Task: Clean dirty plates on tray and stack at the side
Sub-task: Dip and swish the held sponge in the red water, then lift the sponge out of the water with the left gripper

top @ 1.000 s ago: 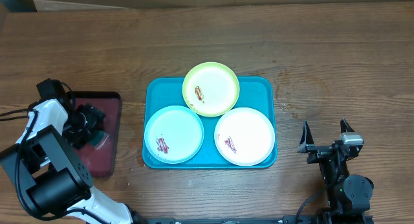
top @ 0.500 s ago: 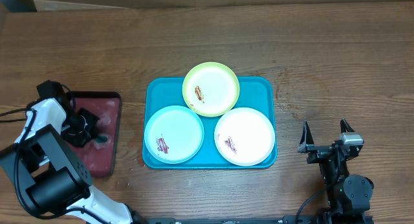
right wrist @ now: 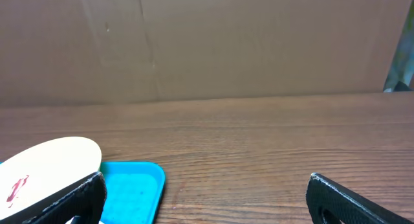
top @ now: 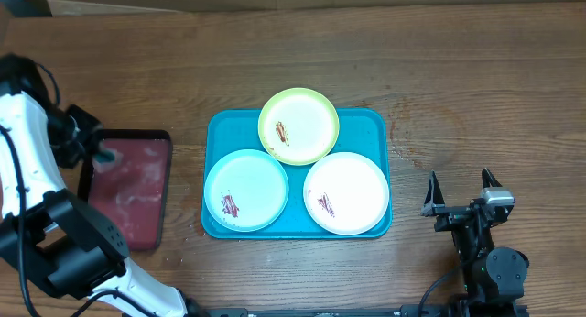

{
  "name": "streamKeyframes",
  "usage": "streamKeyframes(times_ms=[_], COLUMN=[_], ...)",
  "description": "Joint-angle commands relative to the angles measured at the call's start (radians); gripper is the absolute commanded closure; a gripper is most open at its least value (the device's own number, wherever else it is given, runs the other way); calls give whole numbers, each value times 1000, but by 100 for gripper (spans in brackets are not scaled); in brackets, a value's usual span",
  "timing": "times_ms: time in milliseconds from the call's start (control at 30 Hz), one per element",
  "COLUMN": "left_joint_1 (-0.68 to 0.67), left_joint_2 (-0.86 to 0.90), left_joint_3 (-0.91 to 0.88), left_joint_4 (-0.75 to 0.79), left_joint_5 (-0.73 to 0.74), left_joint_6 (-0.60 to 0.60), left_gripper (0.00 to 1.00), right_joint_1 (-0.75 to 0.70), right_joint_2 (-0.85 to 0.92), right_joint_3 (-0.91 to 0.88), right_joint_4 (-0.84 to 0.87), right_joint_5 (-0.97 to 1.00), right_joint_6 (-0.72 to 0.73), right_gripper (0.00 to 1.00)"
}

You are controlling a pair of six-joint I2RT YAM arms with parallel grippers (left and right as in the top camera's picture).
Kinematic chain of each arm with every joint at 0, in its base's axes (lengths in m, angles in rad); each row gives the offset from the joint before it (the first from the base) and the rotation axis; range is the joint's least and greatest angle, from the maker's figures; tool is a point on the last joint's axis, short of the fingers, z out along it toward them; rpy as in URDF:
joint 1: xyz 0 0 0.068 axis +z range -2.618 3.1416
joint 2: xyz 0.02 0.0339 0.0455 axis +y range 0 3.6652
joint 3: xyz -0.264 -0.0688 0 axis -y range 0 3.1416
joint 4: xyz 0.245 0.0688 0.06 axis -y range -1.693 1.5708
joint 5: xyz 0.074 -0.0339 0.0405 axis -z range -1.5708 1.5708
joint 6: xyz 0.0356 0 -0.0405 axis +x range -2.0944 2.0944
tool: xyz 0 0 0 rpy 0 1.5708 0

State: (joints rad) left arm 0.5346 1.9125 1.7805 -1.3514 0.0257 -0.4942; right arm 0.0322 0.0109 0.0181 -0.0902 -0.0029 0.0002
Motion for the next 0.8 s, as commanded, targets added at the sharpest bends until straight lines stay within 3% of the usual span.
streamKeyframes(times_ms=[0,167,300,400,600,767], left_joint_1=[1,0,0,0,0,0], left_joint_2=[-8,-5,-4,-7,-62,-219], left_joint_3=[19,-171,-322,-319,-204,-169], left_joint_4=[-11,150,311,314,266,318], left_joint_5=[15,0,10,12,8,7], left_joint_6=[58,84,197,255,259,260], left_gripper=[96,96,96,96,96,96], right_joint_1=[-6,-6,-6,-6,-6,-6], right_joint_2=[-8,-8,-8,-8,-8,-8], right_joint_3=[-10,-10,-10,-10,-10,-10], right_joint_4=[6,6,6,6,6,6], right_joint_5=[2,2,2,2,2,2], right_joint_6=[4,4,4,4,4,4], right_gripper=[0,0,0,0,0,0])
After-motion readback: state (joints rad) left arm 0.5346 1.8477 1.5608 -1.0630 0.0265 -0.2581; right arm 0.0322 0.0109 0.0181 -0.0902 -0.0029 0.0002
